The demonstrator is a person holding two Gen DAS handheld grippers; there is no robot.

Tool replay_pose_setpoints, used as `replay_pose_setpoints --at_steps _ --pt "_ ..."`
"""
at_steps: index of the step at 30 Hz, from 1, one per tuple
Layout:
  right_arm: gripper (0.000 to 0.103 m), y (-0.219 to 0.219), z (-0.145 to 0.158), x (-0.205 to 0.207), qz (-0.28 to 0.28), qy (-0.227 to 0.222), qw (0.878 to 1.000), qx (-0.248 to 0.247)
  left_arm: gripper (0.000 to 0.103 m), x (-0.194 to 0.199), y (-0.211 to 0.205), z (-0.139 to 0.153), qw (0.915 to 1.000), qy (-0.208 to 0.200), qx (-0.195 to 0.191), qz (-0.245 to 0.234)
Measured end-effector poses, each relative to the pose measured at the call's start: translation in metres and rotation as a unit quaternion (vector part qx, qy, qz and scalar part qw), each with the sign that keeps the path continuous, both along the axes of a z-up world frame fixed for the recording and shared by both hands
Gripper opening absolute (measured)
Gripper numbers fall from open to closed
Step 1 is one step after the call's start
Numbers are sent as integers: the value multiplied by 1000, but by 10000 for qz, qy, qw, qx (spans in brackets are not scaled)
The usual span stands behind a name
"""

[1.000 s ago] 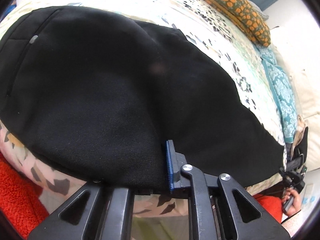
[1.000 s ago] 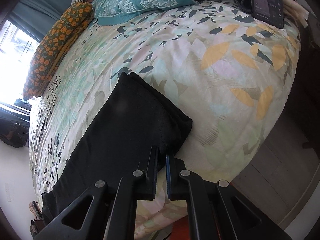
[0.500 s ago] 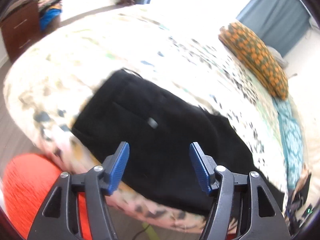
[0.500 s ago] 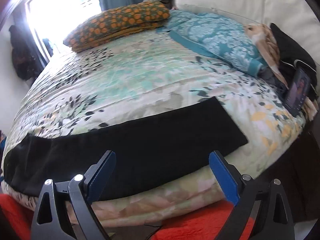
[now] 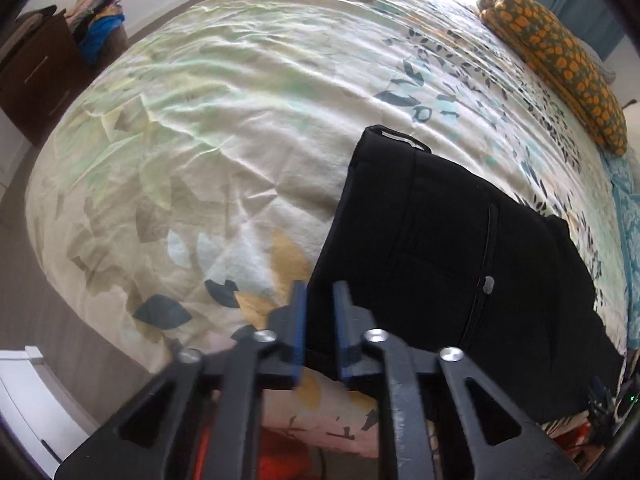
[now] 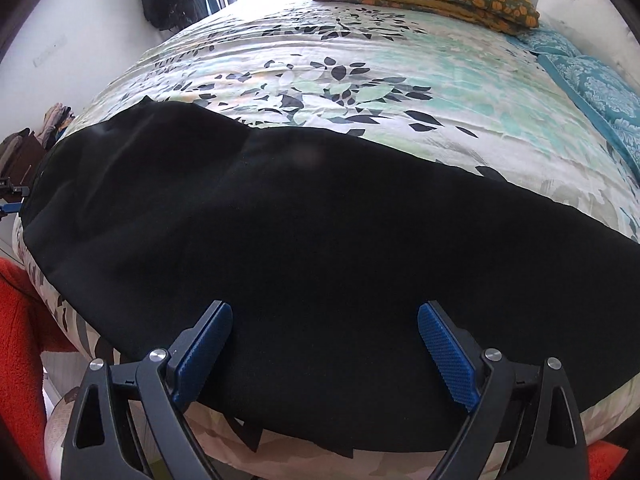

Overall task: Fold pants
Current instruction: 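Release both tools and hold them above the folded trousers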

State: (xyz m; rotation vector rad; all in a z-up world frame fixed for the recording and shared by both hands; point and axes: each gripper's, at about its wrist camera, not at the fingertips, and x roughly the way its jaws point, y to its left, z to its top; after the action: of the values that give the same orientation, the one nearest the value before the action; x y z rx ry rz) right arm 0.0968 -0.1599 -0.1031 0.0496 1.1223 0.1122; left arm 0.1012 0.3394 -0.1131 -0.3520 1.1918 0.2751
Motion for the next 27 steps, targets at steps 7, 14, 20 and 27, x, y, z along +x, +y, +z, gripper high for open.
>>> replay_pose_setpoints --at_steps 7,14,20,27 --pt "94 -8 17 -6 -138 -368 9992 28 0 10 22 0 9950 10 895 452" --pt "100 -6 -4 -6 -108 -41 9999 16 14 -8 3 27 9892 -306 1329 539" --pt "103 -3 -10 -6 -140 -113 9998 -55 63 -8 -99 68 9837 -1438 908 -585" --pt "103 -2 -10 -7 -131 -172 9997 -66 64 23 -208 15 9703 -986 1037 -1952"
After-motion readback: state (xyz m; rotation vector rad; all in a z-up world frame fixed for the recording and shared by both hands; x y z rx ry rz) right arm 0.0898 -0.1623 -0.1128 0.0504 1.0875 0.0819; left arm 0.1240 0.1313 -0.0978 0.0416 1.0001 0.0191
